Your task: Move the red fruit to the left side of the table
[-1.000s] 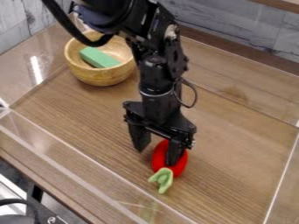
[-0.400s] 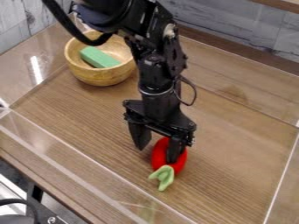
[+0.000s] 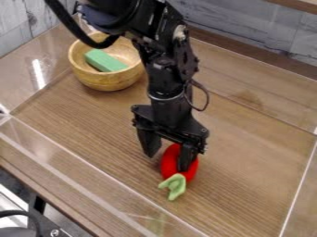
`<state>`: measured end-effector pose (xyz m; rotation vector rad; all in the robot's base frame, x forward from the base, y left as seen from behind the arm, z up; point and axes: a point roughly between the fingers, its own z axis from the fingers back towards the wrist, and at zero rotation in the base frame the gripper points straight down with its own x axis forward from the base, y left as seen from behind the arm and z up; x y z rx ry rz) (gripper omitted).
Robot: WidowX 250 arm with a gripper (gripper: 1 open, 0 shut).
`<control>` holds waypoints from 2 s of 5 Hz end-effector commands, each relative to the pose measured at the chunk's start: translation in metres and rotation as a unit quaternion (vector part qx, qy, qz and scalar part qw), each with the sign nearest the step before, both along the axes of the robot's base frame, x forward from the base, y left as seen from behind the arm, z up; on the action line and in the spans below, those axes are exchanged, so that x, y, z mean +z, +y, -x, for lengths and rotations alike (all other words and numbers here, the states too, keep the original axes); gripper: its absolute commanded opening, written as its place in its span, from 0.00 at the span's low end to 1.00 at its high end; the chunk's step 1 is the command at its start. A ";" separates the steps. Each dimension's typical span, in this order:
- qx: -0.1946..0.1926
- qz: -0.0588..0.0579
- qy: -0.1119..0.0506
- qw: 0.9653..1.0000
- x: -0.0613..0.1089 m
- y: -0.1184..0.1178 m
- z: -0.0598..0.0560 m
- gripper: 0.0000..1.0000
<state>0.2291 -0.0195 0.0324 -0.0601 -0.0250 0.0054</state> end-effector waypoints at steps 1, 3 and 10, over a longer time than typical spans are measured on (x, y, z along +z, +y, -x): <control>0.008 -0.002 -0.014 1.000 0.005 0.001 -0.006 0.00; 0.027 -0.008 -0.024 0.999 0.016 -0.018 -0.015 0.00; 0.083 0.008 -0.031 0.996 0.012 -0.065 -0.026 1.00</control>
